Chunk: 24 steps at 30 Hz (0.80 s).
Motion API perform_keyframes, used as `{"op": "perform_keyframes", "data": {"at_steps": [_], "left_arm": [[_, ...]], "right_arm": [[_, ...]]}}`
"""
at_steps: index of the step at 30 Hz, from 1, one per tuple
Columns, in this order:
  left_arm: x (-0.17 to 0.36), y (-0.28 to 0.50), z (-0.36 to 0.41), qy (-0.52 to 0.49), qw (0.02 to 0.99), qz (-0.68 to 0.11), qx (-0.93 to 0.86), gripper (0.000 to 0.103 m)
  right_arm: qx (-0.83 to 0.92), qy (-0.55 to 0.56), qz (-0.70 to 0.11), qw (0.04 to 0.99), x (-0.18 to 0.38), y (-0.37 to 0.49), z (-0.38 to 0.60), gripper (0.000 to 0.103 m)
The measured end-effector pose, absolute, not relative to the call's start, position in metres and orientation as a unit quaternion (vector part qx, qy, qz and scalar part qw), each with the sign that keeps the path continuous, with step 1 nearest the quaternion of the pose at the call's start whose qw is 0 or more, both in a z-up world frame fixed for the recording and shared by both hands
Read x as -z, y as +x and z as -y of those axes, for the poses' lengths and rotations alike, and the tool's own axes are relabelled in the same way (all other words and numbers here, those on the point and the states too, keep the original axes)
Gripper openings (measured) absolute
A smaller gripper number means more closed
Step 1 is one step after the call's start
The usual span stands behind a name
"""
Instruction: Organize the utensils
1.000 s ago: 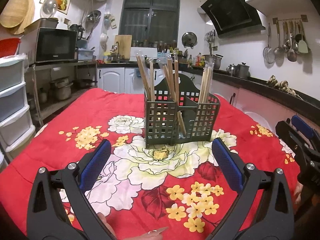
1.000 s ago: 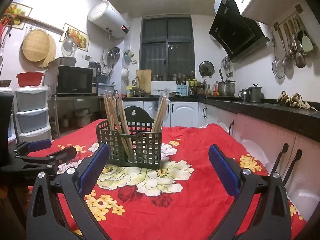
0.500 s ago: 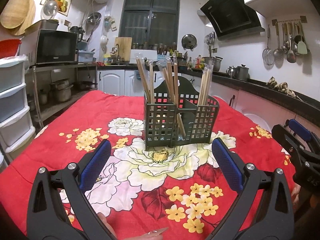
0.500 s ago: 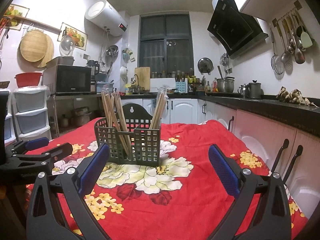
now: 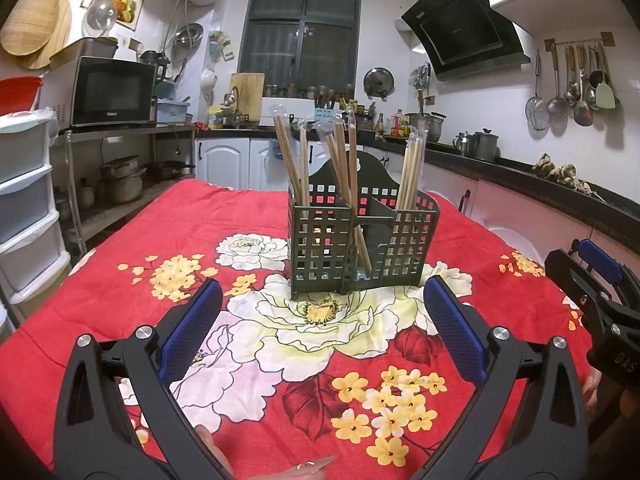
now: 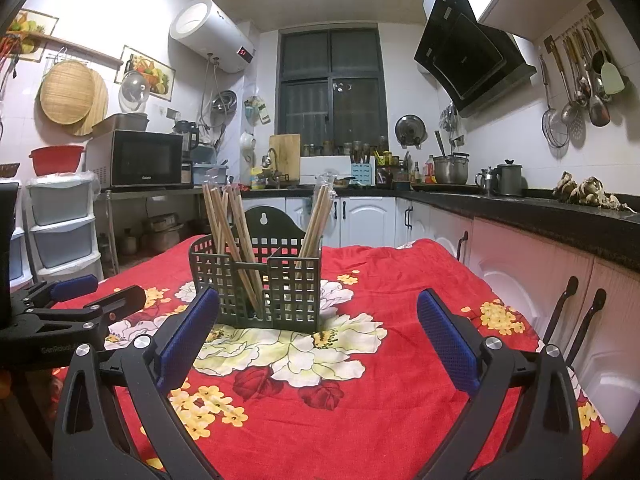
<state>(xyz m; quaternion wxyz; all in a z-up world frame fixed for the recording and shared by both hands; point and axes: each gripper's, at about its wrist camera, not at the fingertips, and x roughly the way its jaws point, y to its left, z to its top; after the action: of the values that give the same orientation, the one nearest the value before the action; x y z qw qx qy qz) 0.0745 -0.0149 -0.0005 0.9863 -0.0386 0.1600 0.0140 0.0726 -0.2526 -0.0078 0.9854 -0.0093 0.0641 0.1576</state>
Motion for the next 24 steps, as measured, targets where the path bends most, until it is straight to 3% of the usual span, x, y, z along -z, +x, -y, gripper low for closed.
{"op": "perform_keyframes", "data": {"at_steps": [24], "left_arm": [[0.0009, 0.0745, 0.0145, -0.038, 0.986, -0.160, -0.012, 0.093]], "right_arm": [[-0.158, -0.007, -0.067, 0.985, 0.0100, 0.0719, 0.2529, 0.097]]}}
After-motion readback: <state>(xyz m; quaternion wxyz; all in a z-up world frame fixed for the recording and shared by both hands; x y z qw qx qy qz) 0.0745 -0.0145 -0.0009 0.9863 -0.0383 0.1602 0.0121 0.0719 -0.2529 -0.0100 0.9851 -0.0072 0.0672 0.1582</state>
